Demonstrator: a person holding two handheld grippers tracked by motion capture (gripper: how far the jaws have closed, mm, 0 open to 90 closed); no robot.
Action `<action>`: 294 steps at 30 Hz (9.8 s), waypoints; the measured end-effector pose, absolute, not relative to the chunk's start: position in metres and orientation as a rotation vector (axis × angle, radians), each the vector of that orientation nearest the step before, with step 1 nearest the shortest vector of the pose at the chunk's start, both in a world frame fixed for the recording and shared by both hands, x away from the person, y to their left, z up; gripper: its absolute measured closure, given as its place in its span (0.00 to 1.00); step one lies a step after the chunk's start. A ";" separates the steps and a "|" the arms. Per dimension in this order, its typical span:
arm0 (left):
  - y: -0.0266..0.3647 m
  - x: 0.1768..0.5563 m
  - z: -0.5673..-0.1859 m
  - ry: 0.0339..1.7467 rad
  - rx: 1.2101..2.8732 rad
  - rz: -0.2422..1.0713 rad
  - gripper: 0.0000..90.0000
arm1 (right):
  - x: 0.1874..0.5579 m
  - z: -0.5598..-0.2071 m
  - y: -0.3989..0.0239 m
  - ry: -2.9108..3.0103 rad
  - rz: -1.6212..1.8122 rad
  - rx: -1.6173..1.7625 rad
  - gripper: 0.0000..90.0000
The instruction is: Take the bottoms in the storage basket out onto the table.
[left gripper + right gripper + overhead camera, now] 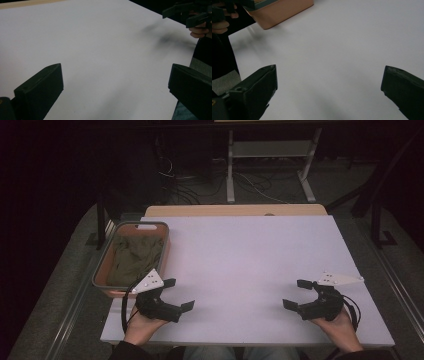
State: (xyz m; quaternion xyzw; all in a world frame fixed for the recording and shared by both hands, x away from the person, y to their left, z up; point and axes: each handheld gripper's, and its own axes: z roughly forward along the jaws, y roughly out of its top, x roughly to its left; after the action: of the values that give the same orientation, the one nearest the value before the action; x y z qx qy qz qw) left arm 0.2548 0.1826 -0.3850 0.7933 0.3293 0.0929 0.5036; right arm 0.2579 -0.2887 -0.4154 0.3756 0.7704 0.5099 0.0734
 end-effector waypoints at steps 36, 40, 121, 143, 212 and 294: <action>0.220 0.276 -0.340 0.849 1.909 0.231 0.00 | 0.258 -0.415 -0.289 2.299 1.532 1.133 0.00; 0.225 0.280 -0.335 0.858 1.917 0.241 0.00 | 0.258 -0.415 -0.289 2.301 1.531 1.132 0.00; 0.287 0.370 -0.332 1.043 2.101 0.358 0.00 | 0.257 -0.415 -0.290 2.298 1.531 1.119 0.00; 0.307 0.391 -0.360 1.161 2.061 0.329 0.00 | 0.258 -0.415 -0.293 2.292 1.534 1.121 0.00; 0.290 0.423 -0.405 1.324 2.217 0.163 0.27 | 0.253 -0.413 -0.296 2.283 1.550 1.120 0.00; 0.318 0.394 -0.237 1.271 2.121 0.089 0.81 | 0.253 -0.412 -0.295 2.267 1.558 1.123 0.00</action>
State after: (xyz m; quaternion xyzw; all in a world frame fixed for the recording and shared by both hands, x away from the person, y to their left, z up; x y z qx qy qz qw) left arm 0.3944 0.3184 -0.2371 0.8100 0.4854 0.0340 0.3273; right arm 0.2528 -0.2947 -0.4124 0.3765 0.7602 0.5226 0.0850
